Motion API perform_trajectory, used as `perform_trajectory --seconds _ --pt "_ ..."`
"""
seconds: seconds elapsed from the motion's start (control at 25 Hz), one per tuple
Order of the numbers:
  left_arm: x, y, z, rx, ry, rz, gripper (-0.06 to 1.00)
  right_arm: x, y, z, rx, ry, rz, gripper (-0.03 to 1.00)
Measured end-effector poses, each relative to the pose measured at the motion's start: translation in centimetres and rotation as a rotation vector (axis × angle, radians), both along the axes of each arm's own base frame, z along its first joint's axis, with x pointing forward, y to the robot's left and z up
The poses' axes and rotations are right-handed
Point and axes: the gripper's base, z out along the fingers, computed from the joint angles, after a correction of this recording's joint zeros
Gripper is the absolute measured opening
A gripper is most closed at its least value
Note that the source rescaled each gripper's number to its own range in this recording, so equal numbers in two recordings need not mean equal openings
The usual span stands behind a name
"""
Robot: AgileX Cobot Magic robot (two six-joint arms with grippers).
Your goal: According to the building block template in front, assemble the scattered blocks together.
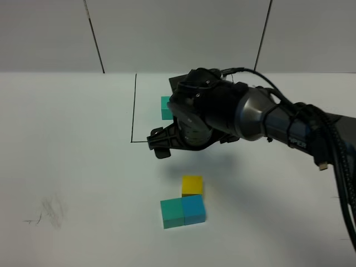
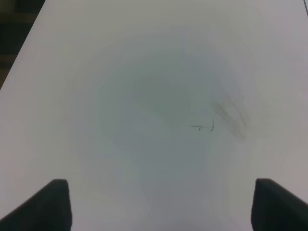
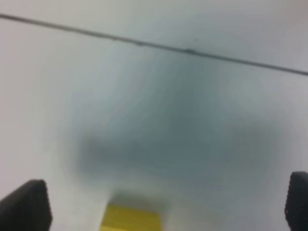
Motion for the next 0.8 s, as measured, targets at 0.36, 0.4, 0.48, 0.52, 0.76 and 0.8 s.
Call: perform_trajectory --seconds 0.36,0.4,0.48,0.52,0.76,0.8 --pt "0.0 0.0 0.0 0.000 0.000 0.000 0.65 3.5 -8.8 5.3 -0.191 -0.069 0.070 1.00" --pt "0.0 0.0 0.0 0.000 0.000 0.000 0.65 3.9 -10.2 5.9 -0.218 -0.071 0.087 1.00" --pt "0.0 0.0 0.0 0.000 0.000 0.000 0.65 4.3 -12.9 7.3 -0.265 -0.072 0.114 1.00" --pt "0.0 0.0 0.0 0.000 0.000 0.000 0.65 4.4 -14.4 7.9 -0.291 -0.062 0.124 1.00" --pt "0.0 0.0 0.0 0.000 0.000 0.000 0.65 2.4 -22.2 12.6 -0.360 0.036 0.108 1.00" --pt "0.0 0.0 0.0 0.000 0.000 0.000 0.65 2.0 -23.2 13.2 -0.353 0.034 0.101 1.00"
